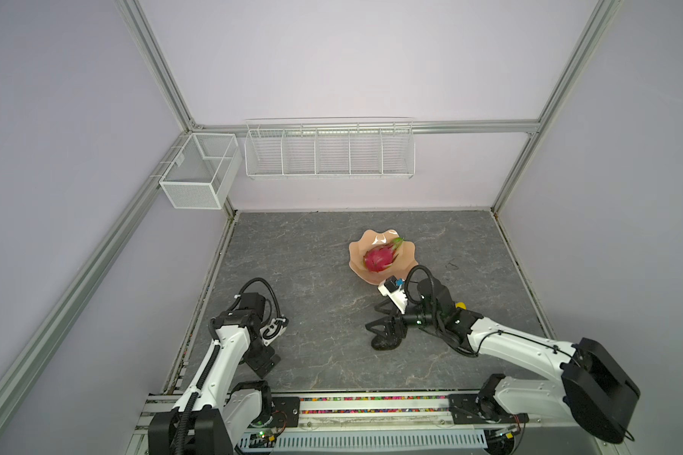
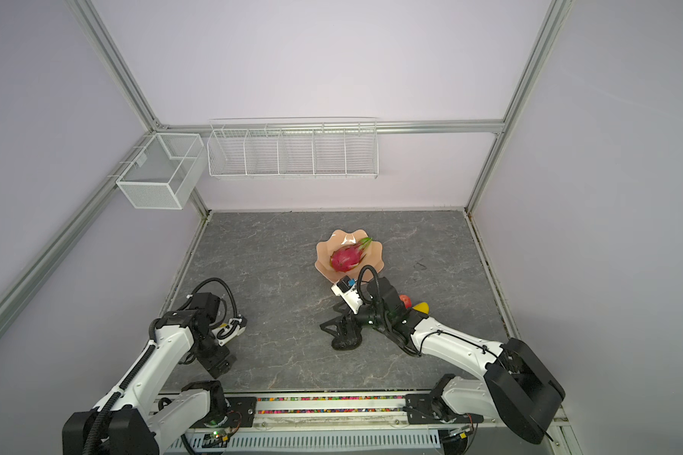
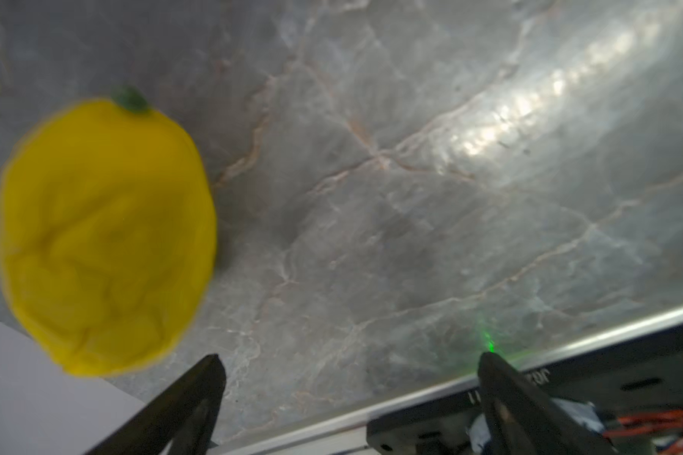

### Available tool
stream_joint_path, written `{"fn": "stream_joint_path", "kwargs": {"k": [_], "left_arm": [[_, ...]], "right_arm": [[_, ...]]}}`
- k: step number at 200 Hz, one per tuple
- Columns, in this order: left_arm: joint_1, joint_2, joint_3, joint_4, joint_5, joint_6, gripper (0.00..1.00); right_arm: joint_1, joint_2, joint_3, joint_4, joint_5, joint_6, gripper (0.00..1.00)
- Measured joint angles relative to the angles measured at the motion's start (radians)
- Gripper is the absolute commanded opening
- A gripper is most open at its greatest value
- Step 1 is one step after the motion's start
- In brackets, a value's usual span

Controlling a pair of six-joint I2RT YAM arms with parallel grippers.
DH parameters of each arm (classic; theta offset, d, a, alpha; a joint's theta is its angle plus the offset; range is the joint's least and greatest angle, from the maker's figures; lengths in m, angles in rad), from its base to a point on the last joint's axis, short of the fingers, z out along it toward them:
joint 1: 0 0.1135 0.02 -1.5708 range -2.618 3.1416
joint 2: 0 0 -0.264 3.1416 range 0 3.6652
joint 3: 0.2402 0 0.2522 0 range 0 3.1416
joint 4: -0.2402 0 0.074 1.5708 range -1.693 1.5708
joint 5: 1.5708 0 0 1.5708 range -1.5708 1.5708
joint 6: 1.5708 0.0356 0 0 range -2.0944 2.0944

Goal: Place and organize the fake fruits in the fruit bowl
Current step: 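Lower the left gripper onto the yellow lemon and grasp it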

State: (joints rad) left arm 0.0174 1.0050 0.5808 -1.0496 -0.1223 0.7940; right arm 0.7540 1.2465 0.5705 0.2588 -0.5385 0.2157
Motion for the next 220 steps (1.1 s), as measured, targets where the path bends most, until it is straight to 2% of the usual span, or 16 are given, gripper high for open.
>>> {"fn": "stream_joint_path", "kwargs": {"k": [61, 102, 136, 163, 186, 220], "left_arm": [[0.022, 0.126, 0.029, 0.188, -0.042, 0.084, 0.97], [0.043, 0.164, 0.19, 0.209, -0.025, 0.085, 0.96], [0.08, 0.181, 0.253, 0.278, -0.034, 0.174, 0.98], [0.115, 0.362, 0.341, 0.352, -0.045, 0.261, 0.97], [0.12, 0.555, 0.499, 0.38, -0.014, 0.291, 0.97], [0.12, 0.747, 0.699, 0.433, 0.019, 0.337, 0.96]], "right_arm": [[-0.004, 0.03, 0.0, -0.001, 0.0, 0.0, 0.88], [-0.007, 0.051, 0.0, 0.0, -0.001, -0.004, 0.88], [-0.008, 0.093, 0.001, 0.0, -0.001, -0.006, 0.88], [-0.011, 0.144, 0.012, -0.001, -0.001, -0.013, 0.88], [-0.029, 0.19, 0.032, -0.012, -0.001, -0.021, 0.88], [-0.045, 0.209, 0.041, -0.016, -0.002, -0.029, 0.88]]}}
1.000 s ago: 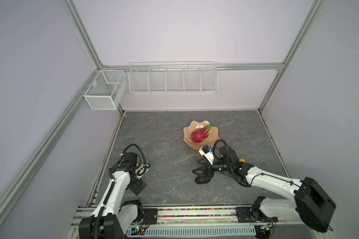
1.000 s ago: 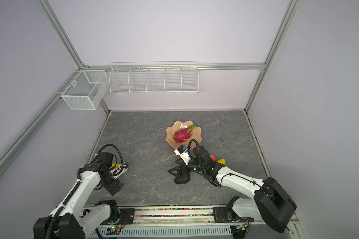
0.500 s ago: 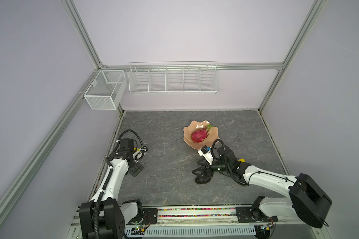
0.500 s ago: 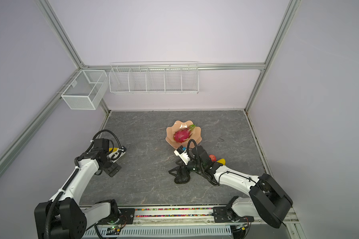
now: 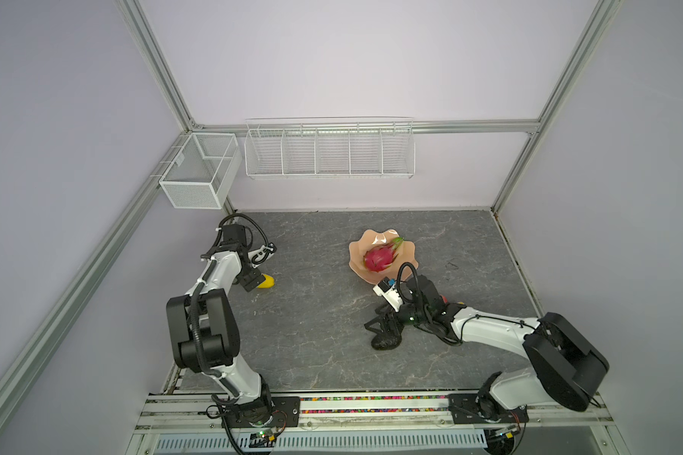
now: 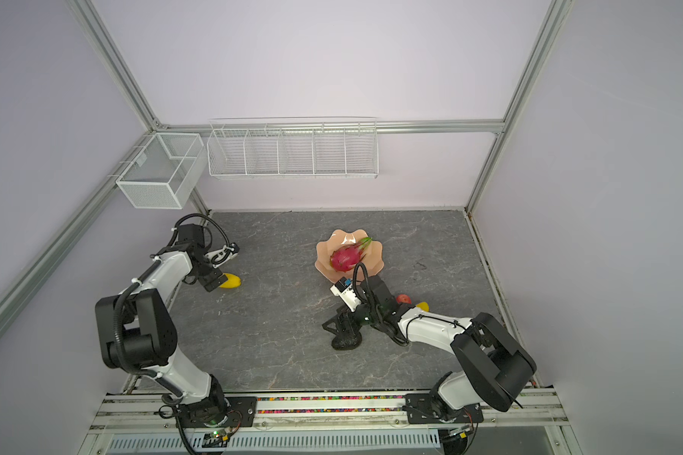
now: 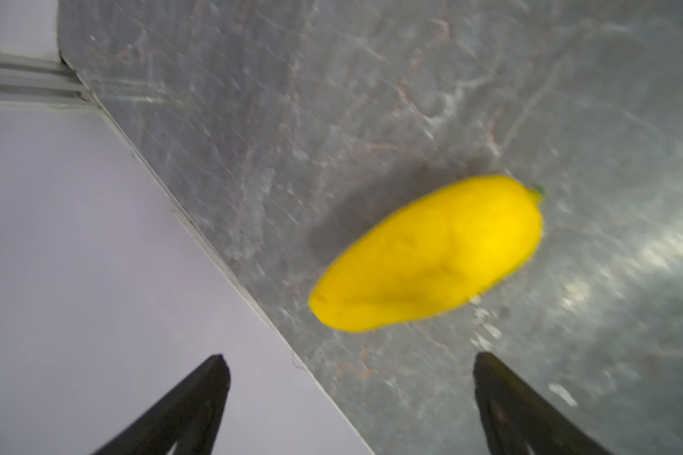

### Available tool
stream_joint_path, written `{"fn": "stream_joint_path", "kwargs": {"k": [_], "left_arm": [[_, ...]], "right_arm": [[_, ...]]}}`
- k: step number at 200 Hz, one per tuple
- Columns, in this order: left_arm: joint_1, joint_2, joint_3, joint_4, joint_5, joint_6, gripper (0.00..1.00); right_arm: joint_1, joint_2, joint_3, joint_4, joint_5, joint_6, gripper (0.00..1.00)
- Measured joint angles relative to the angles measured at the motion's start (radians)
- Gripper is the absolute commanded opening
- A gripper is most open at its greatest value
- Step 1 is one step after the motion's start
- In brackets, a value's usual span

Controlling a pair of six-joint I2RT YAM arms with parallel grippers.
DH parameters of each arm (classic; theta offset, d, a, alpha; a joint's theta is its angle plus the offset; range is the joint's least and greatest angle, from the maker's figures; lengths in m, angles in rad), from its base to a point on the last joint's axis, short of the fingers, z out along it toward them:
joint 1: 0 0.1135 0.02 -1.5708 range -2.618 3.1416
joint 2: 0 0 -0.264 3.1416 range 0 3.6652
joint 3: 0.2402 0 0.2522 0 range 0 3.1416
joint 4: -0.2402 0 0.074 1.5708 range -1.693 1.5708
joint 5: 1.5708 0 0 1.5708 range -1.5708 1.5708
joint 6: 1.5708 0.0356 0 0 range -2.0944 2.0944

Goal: Place and organize the fake fruits in the fruit bowl
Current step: 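Lower the left gripper onto the yellow lemon and grasp it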

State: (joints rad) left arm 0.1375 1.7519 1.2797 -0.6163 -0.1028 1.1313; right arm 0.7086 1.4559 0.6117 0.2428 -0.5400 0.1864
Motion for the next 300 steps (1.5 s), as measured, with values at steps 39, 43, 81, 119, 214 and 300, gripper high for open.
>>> {"fn": "stream_joint_path", "kwargs": {"k": [39, 43, 81, 119, 214, 300], "left_arm": [[0.003, 0.087, 0.045, -0.026, 0.037, 0.032, 0.96], [0.003, 0.087, 0.045, -0.036, 0.042, 0.034, 0.96], [0.015, 0.045, 0.033, -0.082, 0.071, 0.045, 0.95], [0.033, -0.038, 0.013, -0.095, 0.085, 0.034, 0.97], [0.045, -0.127, -0.141, -0.172, 0.038, 0.24, 0.96], [0.032, 0.018, -0.109, -0.079, 0.051, 0.314, 0.93]], "right_arm": [[-0.013, 0.04, 0.023, -0.002, -0.004, -0.003, 0.88], [-0.013, 0.045, 0.025, -0.002, -0.005, -0.003, 0.88], [-0.013, 0.073, 0.037, 0.002, -0.034, 0.001, 0.88], [-0.013, 0.076, 0.038, 0.002, -0.042, 0.004, 0.88], [-0.013, 0.076, 0.038, 0.01, -0.064, 0.023, 0.88], [-0.021, 0.098, 0.044, 0.01, -0.063, 0.023, 0.88]]}}
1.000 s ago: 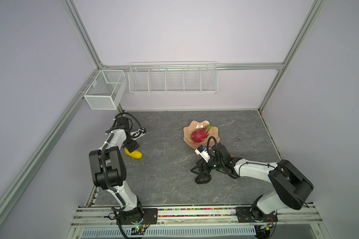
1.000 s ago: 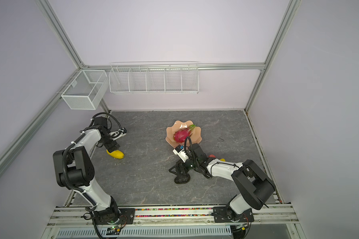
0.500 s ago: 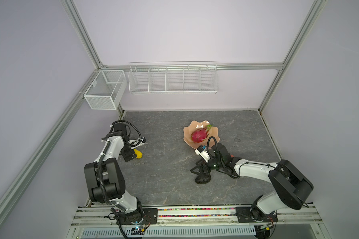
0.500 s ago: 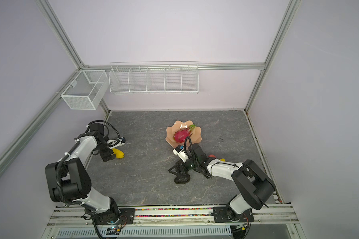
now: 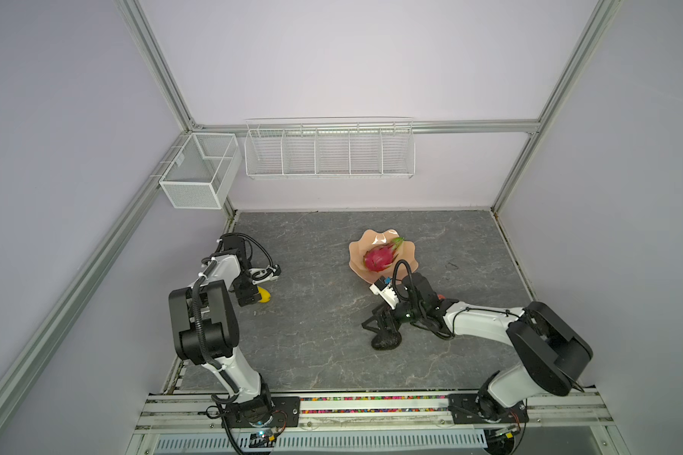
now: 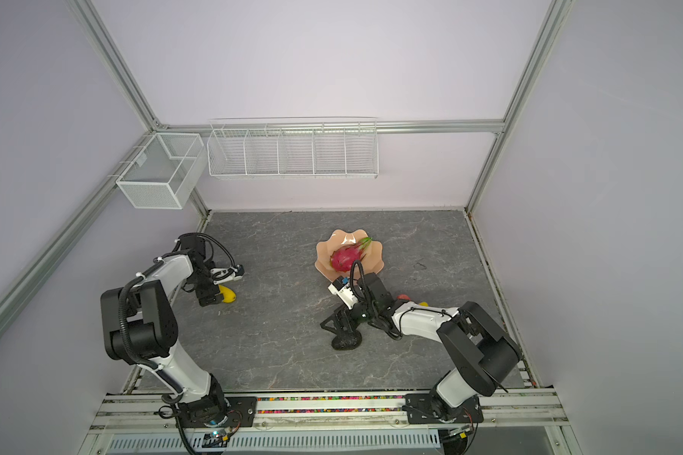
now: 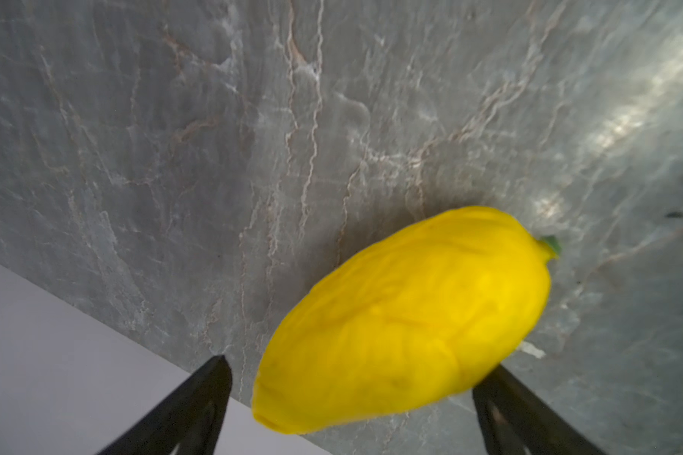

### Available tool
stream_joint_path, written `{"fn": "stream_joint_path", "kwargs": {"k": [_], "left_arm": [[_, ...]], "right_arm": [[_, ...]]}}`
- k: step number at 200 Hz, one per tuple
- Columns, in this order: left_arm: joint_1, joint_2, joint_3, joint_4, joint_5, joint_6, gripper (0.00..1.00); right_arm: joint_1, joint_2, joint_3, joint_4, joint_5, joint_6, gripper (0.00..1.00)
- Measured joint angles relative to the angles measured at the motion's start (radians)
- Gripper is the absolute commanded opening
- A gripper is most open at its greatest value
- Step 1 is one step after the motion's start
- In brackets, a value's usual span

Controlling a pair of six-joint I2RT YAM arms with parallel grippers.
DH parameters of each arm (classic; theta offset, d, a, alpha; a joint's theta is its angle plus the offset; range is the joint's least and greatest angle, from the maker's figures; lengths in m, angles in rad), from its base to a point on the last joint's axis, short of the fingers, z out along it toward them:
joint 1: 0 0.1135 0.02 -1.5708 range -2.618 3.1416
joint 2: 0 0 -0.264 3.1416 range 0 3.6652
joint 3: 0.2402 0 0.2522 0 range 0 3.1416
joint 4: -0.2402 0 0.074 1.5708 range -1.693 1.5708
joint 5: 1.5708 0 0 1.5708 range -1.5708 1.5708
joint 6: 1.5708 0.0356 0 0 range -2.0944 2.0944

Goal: Place and organize the fake fruits in the fruit bowl
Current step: 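Lower the left gripper onto the yellow lemon and grasp it, then carry the lemon into the bowl beside the dragon fruit and release it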

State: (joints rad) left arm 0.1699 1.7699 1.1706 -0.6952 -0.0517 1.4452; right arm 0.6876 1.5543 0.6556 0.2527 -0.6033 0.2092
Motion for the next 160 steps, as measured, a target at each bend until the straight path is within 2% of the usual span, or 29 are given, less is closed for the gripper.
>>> {"fn": "stream_joint_path", "kwargs": {"k": [19, 41, 78, 111, 160], "left_arm": [[-0.011, 0.022, 0.0, 0.022, 0.0, 0.006, 0.86], [-0.031, 0.039, 0.0, 0.022, 0.001, 0.005, 0.78], [-0.061, 0.037, -0.002, 0.003, 0.021, -0.001, 0.58], [-0.093, 0.018, -0.01, 0.002, 0.072, -0.076, 0.36], [-0.142, -0.066, 0.009, 0.017, 0.151, -0.293, 0.3]], "right_arm": [[-0.016, -0.013, -0.007, 0.014, -0.001, 0.001, 0.88], [-0.049, -0.099, -0.037, 0.022, 0.005, 0.003, 0.88], [-0.13, -0.285, -0.097, 0.085, 0.037, 0.049, 0.88], [-0.249, -0.442, -0.196, 0.111, 0.108, 0.117, 0.89], [-0.335, -0.594, -0.244, 0.075, 0.193, 0.171, 0.89]]}}
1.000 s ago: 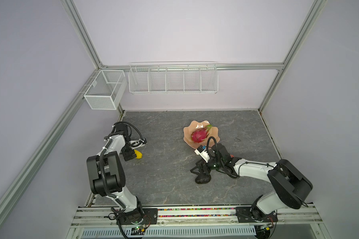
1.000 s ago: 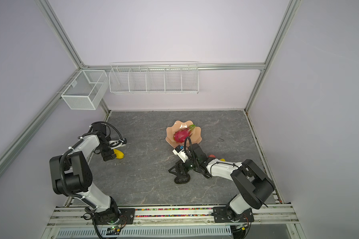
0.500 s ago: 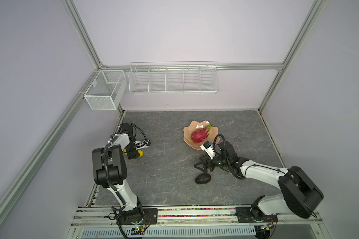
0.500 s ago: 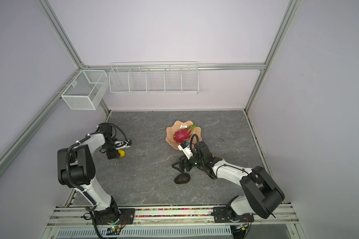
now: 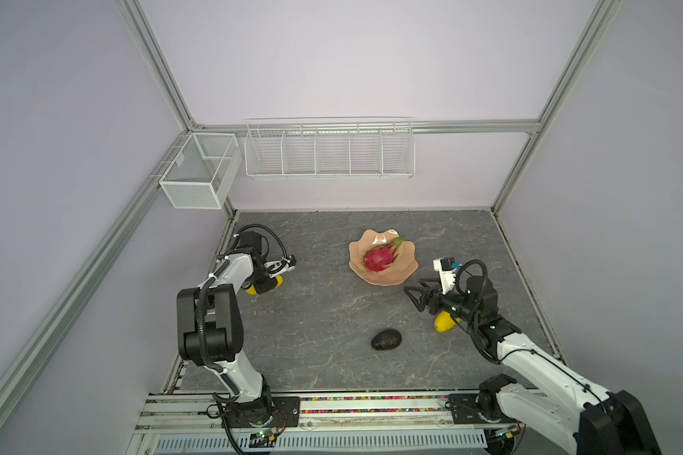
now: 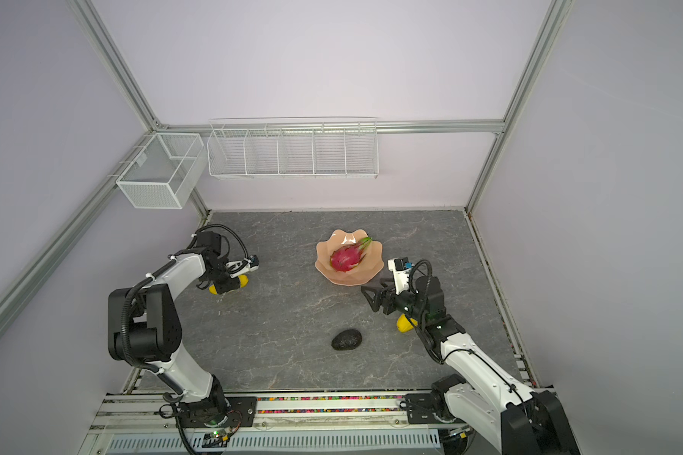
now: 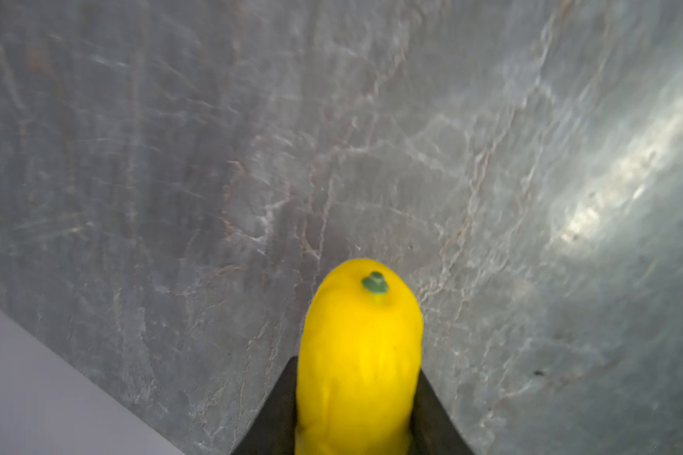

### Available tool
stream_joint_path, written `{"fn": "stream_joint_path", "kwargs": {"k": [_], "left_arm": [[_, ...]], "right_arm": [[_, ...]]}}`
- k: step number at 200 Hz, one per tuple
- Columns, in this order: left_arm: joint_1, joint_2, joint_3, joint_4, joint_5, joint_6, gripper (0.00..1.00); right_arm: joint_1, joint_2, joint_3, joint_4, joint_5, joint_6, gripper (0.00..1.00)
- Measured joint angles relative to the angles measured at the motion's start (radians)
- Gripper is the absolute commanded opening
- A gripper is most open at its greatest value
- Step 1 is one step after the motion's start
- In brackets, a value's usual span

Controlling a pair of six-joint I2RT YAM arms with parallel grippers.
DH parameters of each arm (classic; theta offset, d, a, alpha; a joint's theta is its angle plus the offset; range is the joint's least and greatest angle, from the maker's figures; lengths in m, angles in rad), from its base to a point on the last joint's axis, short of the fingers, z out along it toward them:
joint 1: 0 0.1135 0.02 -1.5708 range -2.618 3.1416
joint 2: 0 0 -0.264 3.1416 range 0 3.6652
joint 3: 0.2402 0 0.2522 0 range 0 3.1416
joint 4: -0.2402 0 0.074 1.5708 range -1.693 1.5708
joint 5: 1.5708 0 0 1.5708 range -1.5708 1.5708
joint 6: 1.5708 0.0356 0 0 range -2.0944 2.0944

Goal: Place and organize the fake fruits in the fruit bowl
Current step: 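Carry the lemon into the bowl beside the dragon fruit and release it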

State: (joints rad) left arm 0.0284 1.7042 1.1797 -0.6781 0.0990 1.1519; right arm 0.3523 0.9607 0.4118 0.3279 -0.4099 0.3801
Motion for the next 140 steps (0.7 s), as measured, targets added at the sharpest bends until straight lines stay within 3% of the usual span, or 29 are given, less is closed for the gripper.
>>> {"fn": "stream_joint_path", "kwargs": {"k": [25, 92, 113, 140], "left_arm": [[-0.108, -0.039, 0.076, 0.007, -0.014, -0.18, 0.3], [-0.528, 0.014, 0.391, 0.018, -0.026, -0.734, 0.32], [-0.678, 0.111, 0.504, 0.039, -0.051, -0.865, 0.31], [-0.812, 0.363, 0.781, 0.013, -0.103, -1.01, 0.3]], "right_arm": [[-0.045, -0.021, -0.005, -0.038, 0.021, 0.033, 0.89], [-0.189, -0.071, 0.01, -0.291, 0.025, 0.065, 0.89], [-0.203, -0.117, 0.024, -0.345, 0.027, 0.065, 0.89], [-0.214, -0.166, 0.053, -0.425, 0.034, 0.061, 0.89]]}}
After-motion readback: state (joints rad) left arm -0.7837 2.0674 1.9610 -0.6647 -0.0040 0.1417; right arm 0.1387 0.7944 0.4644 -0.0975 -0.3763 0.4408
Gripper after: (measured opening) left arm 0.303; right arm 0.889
